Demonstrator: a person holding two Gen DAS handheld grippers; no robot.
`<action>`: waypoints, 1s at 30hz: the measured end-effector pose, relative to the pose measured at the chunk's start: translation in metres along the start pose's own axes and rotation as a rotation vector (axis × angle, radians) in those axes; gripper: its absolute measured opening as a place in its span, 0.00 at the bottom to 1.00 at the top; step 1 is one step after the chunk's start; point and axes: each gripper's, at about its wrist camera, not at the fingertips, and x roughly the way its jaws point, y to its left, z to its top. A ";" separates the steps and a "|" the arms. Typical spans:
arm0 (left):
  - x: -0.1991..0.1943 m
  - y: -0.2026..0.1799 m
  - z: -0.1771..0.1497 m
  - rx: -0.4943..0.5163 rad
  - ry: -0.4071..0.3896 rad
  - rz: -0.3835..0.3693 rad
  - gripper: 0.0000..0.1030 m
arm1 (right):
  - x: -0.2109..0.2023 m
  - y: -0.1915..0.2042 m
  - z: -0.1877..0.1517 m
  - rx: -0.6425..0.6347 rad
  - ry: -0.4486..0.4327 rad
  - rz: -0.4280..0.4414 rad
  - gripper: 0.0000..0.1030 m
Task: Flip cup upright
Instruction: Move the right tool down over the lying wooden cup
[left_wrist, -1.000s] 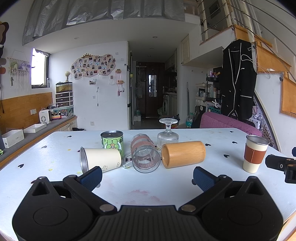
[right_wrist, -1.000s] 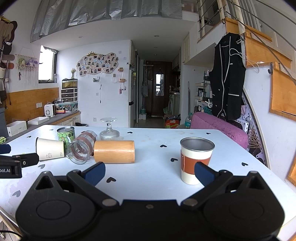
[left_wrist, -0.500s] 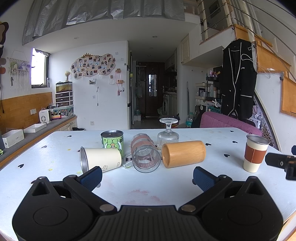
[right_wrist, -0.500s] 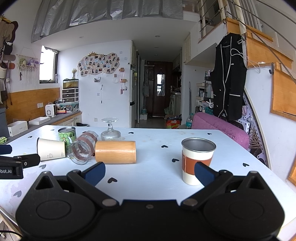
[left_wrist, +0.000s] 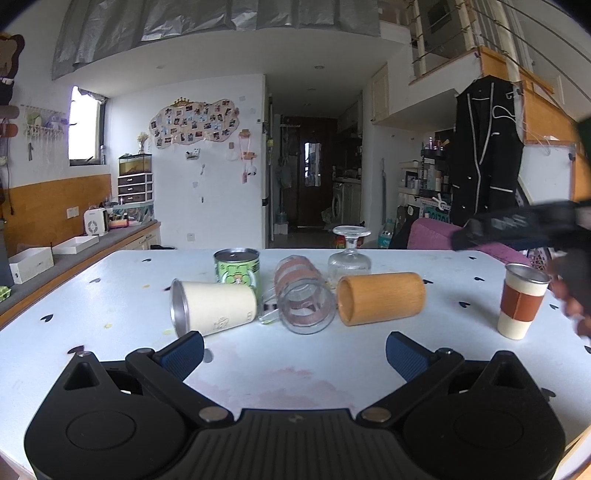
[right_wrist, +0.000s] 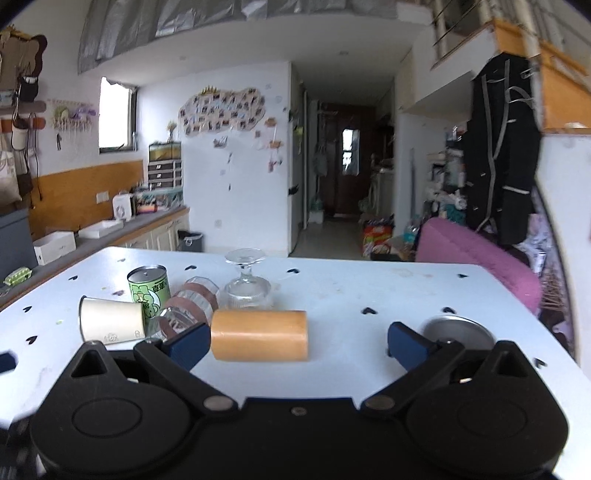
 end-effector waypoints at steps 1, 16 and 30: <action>0.000 0.003 -0.001 -0.004 0.003 0.005 1.00 | 0.013 0.002 0.005 0.007 0.018 -0.002 0.98; 0.018 0.061 -0.014 -0.087 0.071 0.091 1.00 | 0.182 0.045 0.041 0.221 0.282 -0.096 0.63; 0.025 0.060 -0.017 -0.091 0.093 0.079 1.00 | 0.194 0.076 0.017 -0.016 0.255 -0.093 0.65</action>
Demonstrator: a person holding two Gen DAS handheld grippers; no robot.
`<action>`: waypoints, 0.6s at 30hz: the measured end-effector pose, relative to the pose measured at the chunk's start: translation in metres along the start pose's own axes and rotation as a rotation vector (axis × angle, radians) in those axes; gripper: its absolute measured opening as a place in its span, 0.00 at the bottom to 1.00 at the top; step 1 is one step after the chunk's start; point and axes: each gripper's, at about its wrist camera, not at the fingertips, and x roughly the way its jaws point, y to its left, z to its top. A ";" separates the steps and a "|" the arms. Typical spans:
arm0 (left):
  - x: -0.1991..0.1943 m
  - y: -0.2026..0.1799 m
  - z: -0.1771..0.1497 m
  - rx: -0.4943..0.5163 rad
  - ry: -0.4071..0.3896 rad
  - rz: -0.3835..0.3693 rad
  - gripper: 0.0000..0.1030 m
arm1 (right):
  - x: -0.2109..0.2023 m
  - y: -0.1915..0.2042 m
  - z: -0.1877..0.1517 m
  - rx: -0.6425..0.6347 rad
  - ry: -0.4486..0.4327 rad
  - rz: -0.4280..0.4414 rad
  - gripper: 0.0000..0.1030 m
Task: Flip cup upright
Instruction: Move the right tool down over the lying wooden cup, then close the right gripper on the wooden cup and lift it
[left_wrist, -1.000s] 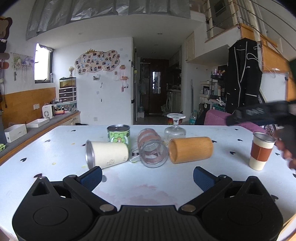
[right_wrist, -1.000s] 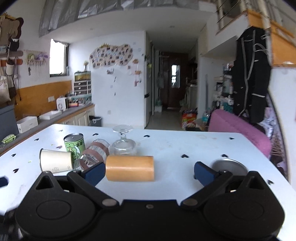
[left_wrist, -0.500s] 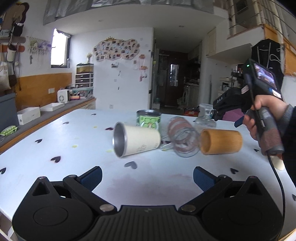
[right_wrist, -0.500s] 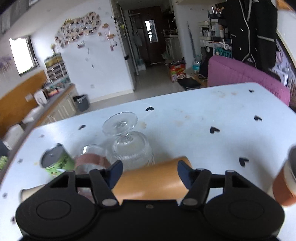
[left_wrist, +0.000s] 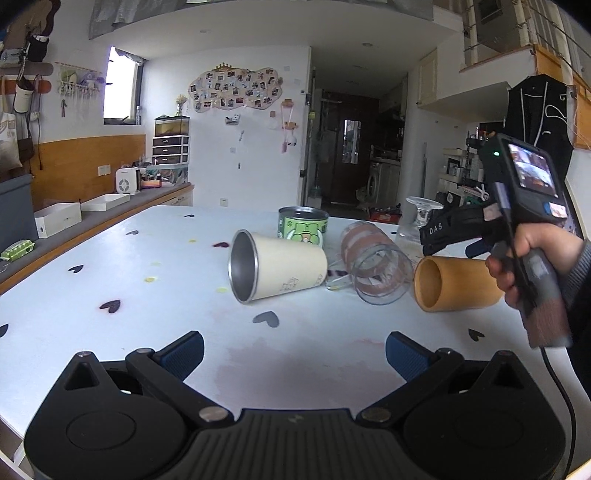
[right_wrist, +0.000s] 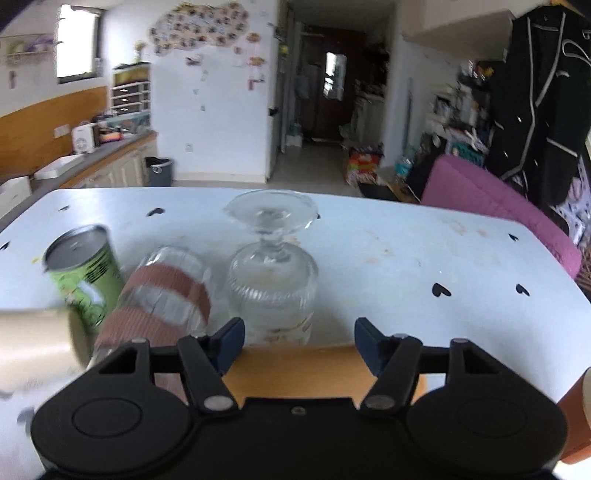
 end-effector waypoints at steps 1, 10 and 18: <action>0.000 -0.002 0.000 0.003 -0.001 -0.004 1.00 | -0.005 -0.002 -0.004 -0.003 -0.001 0.017 0.65; 0.000 -0.024 -0.004 0.039 0.009 -0.067 1.00 | -0.045 -0.026 -0.057 0.001 -0.018 0.105 0.65; -0.005 -0.053 -0.007 0.090 0.020 -0.141 1.00 | -0.086 -0.046 -0.098 0.048 -0.109 0.153 0.61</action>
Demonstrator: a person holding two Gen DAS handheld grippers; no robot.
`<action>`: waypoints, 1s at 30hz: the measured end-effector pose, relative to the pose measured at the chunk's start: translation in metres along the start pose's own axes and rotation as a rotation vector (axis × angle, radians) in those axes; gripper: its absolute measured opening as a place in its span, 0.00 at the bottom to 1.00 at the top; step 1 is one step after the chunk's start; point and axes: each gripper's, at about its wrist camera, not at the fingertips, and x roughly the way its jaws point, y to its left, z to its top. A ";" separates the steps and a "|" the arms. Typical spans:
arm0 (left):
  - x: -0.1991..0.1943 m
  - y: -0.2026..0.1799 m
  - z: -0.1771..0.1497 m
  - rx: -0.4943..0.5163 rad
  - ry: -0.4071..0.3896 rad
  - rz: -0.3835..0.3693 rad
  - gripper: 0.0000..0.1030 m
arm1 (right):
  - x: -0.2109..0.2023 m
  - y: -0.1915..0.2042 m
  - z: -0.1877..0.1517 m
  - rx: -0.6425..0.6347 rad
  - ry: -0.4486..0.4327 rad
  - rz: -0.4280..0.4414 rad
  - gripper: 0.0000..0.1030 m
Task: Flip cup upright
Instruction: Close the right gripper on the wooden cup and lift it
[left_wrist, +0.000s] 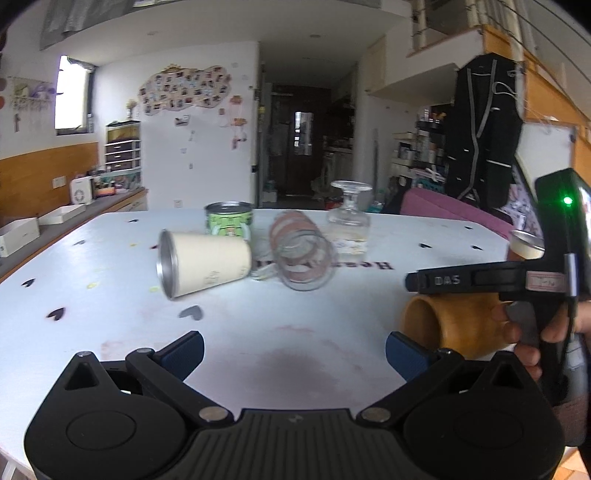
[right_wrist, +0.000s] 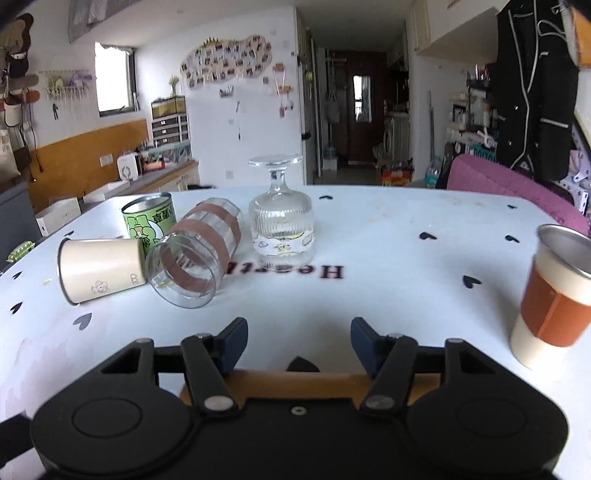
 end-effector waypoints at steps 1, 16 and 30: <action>0.000 -0.004 0.000 0.001 0.004 -0.018 1.00 | -0.002 -0.001 -0.001 0.003 -0.003 0.003 0.61; 0.059 -0.069 -0.021 0.006 0.164 -0.161 1.00 | -0.017 -0.036 0.014 0.015 0.031 0.036 0.63; 0.069 -0.044 -0.006 -0.074 0.150 -0.091 1.00 | -0.027 -0.080 0.004 -0.021 0.220 0.031 0.62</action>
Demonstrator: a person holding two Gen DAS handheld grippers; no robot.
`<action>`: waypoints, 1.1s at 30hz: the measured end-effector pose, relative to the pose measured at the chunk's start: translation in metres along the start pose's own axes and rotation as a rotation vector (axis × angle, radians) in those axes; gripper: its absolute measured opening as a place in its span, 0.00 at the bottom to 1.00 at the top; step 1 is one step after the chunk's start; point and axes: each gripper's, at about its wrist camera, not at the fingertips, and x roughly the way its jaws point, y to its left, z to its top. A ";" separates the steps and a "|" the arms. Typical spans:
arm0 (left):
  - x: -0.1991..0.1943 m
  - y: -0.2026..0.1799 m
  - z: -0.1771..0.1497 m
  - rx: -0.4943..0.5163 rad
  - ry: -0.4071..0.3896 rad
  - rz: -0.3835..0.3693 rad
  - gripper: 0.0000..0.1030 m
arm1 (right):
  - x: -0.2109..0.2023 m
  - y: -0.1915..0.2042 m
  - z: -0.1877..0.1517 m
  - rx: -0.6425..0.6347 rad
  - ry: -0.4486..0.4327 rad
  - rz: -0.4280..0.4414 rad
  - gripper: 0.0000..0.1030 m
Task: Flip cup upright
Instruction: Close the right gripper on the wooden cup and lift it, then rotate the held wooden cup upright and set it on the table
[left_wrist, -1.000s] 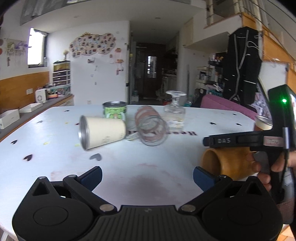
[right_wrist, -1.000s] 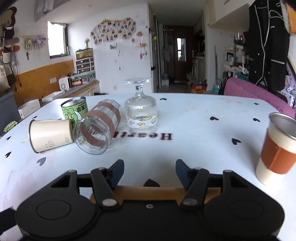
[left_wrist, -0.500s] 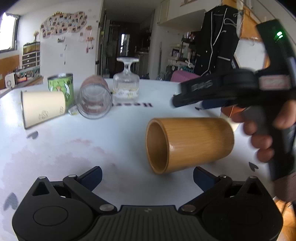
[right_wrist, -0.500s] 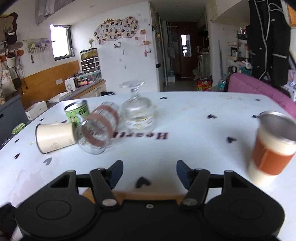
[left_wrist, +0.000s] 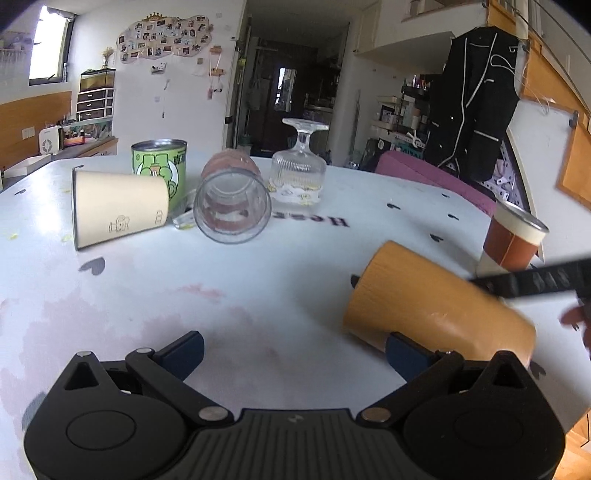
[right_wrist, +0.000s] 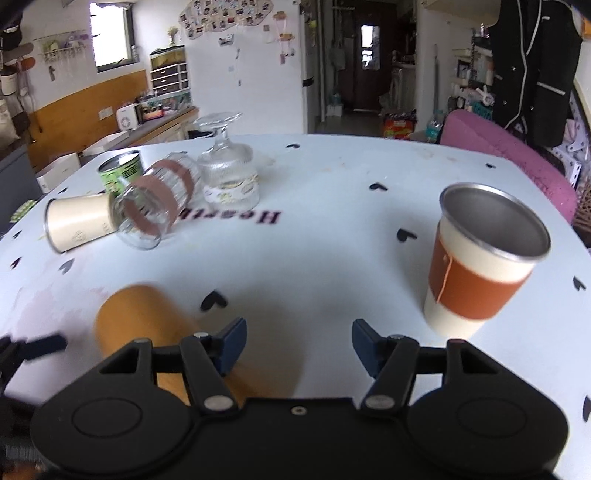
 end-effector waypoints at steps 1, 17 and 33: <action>0.001 0.000 0.002 0.001 -0.003 0.000 1.00 | -0.003 -0.001 -0.003 -0.001 0.008 0.010 0.62; -0.019 0.012 0.021 -0.069 -0.024 -0.106 1.00 | -0.044 -0.003 -0.030 0.084 -0.041 0.122 0.63; 0.007 -0.012 0.016 -0.208 0.219 -0.401 0.67 | -0.023 -0.013 -0.004 0.322 -0.034 0.266 0.73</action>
